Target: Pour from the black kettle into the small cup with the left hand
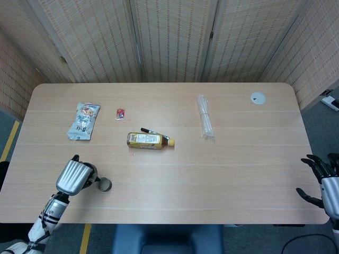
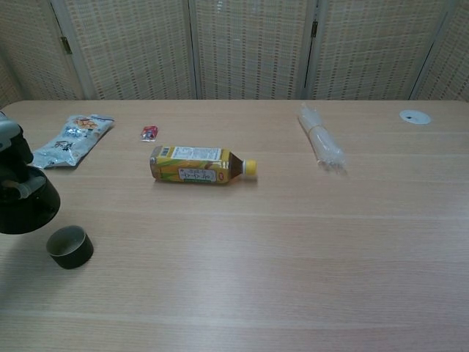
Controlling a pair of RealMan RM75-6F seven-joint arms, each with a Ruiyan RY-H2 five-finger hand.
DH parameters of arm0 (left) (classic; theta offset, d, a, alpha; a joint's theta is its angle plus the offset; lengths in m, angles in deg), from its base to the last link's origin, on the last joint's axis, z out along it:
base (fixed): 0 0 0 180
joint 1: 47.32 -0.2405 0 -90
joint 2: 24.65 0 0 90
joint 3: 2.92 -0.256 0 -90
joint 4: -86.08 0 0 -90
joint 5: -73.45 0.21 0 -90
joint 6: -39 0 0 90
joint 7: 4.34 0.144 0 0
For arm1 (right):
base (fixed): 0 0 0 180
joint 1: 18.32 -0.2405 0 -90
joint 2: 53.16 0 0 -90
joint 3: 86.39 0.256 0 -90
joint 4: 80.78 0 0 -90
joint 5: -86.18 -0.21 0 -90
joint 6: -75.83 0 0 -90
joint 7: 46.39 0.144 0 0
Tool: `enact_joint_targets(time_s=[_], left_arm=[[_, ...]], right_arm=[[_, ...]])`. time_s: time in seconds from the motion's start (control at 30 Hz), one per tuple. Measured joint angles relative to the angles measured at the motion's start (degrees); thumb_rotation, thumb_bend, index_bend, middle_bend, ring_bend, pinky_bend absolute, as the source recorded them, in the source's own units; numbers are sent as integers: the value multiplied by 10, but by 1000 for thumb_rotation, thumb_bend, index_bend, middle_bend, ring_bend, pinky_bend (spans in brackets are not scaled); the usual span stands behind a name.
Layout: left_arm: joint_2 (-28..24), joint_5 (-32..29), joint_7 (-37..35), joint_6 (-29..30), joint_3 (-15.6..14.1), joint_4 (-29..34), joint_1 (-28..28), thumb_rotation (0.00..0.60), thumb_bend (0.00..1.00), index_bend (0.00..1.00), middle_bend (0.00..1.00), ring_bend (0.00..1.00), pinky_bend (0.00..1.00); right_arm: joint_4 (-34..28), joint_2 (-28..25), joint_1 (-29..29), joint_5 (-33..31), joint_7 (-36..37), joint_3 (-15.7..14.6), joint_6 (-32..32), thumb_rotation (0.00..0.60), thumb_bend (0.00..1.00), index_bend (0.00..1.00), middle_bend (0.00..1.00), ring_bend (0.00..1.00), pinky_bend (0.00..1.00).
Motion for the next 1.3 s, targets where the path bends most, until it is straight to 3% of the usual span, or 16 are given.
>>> enact_joint_targets(time_s=[0.7,0.9,1.3], left_arm=[[9,9,42,0,-2,8,-9,526,479,1000,1000,866,498],[9,10,46,-1,-1,10,-10,577,486,1000,1000,867,498],[9,11,49,-3,1,12,-12,591,490,1000,1000,867,499]], right_arm=[[5,1,1,0,4,0,0,600,167,224,227,312,100],[6,1,1,0,5,0,-1,600,167,224,227,311,100],[8,2,2,-1,7,-1,0,600,167,224,227,309,100]])
